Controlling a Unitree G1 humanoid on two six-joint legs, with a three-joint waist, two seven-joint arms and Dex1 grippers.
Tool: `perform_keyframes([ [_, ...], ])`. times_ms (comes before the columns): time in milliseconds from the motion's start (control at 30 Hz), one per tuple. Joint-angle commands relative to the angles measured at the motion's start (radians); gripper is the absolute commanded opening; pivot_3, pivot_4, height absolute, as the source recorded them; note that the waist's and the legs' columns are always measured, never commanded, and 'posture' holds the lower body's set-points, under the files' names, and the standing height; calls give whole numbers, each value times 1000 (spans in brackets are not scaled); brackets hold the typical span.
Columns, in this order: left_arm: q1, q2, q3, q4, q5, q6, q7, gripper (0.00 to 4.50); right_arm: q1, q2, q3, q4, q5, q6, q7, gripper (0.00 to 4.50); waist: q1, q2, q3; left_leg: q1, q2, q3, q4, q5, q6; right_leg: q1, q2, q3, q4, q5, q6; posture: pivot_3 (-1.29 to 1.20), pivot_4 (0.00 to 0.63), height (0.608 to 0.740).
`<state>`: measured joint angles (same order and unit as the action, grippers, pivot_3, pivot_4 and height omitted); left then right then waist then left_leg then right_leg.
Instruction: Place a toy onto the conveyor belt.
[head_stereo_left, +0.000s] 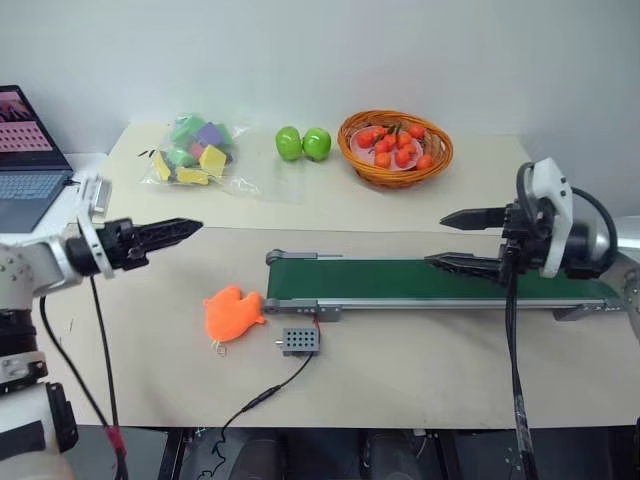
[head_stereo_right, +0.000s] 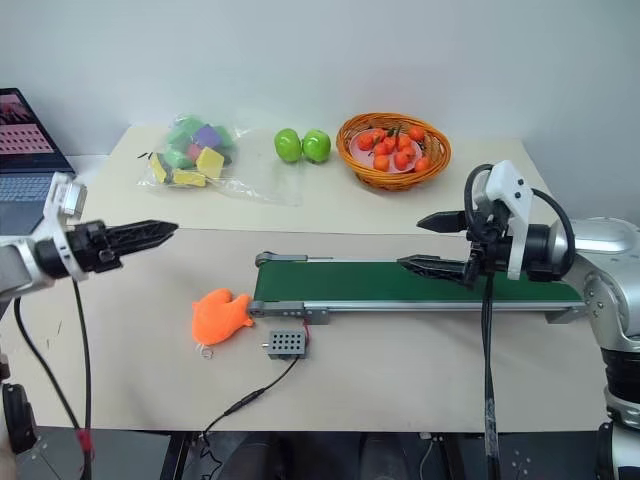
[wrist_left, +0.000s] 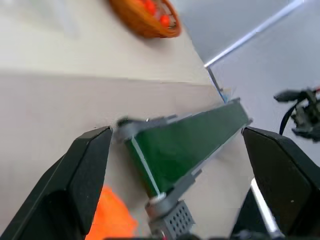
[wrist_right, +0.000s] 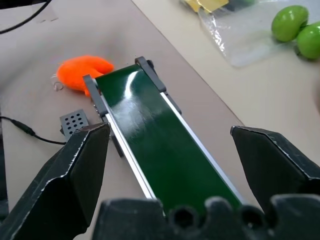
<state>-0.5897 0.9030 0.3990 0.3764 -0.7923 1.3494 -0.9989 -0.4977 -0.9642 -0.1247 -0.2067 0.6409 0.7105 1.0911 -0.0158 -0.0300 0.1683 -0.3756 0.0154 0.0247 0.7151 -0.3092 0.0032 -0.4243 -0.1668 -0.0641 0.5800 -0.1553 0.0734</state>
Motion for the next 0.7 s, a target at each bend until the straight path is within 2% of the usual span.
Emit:
perform_keyframes([
  [33,68,23,106,39,-83,157,-13,4416,-24,-1,-13,-7,-2,-16,6,4500,2,0,0,0,0,0,0,0,0,0,0,0,0,0,0,0,150,738],
  [133,161,25,149,113,-72,173,-4,4416,-24,1,-5,-3,-5,-17,9,4500,3,0,0,-1,0,0,0,0,-1,-1,0,0,0,0,0,0,150,738],
  [233,185,15,174,167,-68,194,27,4416,-27,0,-4,-3,-6,-14,11,4500,4,0,0,0,0,0,0,0,-1,0,0,0,0,0,0,0,150,738],
  [467,185,-88,68,303,29,73,79,4416,-31,-12,-11,-8,-7,-3,12,4500,4,0,0,2,0,0,-1,1,-1,1,0,0,1,0,0,0,150,738],
  [700,158,-161,-20,315,80,9,87,4416,13,-41,-64,-45,7,14,-8,4500,12,4,-3,3,0,1,-1,0,0,3,0,0,1,0,0,0,150,738],
])
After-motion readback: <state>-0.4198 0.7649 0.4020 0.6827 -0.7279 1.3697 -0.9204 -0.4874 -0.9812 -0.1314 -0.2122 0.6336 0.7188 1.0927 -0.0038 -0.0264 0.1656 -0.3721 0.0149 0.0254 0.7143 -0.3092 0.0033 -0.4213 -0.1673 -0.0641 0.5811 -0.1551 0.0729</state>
